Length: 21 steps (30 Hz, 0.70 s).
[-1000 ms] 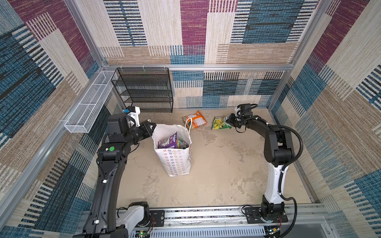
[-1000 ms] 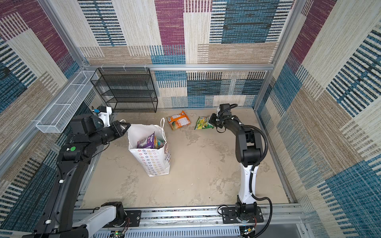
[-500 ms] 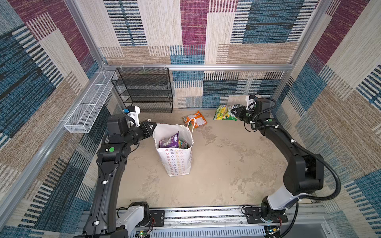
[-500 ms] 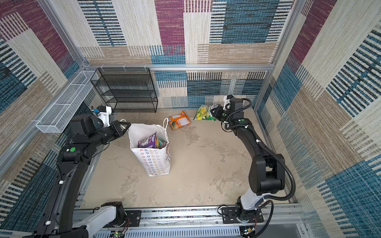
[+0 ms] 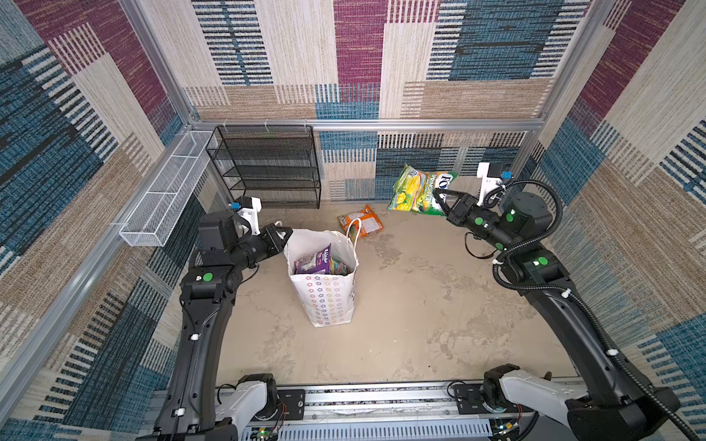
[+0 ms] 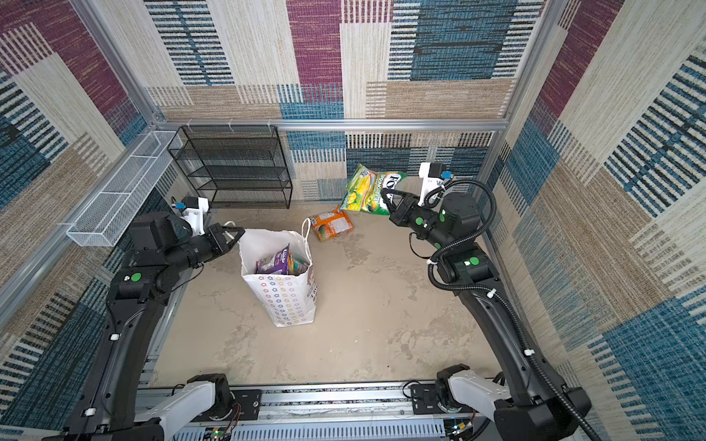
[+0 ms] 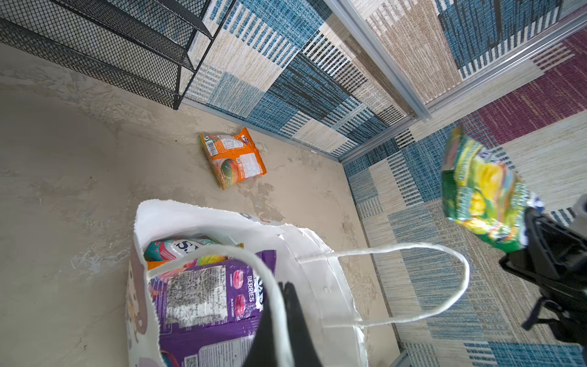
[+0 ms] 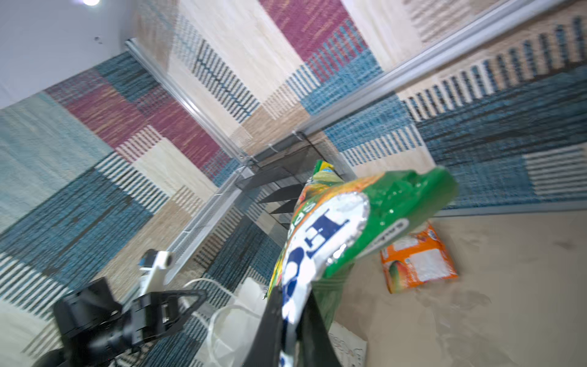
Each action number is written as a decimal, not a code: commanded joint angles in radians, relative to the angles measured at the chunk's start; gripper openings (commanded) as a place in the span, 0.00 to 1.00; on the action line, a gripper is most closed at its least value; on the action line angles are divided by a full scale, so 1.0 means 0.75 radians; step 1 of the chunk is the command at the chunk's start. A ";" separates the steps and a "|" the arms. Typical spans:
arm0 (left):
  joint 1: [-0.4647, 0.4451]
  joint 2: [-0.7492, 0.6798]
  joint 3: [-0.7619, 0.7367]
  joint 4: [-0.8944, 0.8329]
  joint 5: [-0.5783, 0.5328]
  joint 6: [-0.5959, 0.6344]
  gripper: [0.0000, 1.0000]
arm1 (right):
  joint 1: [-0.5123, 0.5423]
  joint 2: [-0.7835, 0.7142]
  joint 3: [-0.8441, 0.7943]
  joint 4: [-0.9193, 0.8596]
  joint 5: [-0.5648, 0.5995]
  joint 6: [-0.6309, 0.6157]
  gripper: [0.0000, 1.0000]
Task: Place the snacks into the paper bag
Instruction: 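Carry the green packet with the right gripper over the bag opening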
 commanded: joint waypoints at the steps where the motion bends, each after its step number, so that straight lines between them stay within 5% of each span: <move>1: 0.002 -0.007 -0.011 0.124 0.079 -0.033 0.02 | 0.113 0.023 0.114 -0.015 0.041 -0.061 0.00; 12: 0.002 -0.032 -0.044 0.220 0.163 -0.066 0.02 | 0.590 0.282 0.440 -0.256 0.277 -0.277 0.00; 21: 0.001 -0.028 -0.044 0.220 0.167 -0.068 0.03 | 0.744 0.528 0.618 -0.477 0.455 -0.393 0.00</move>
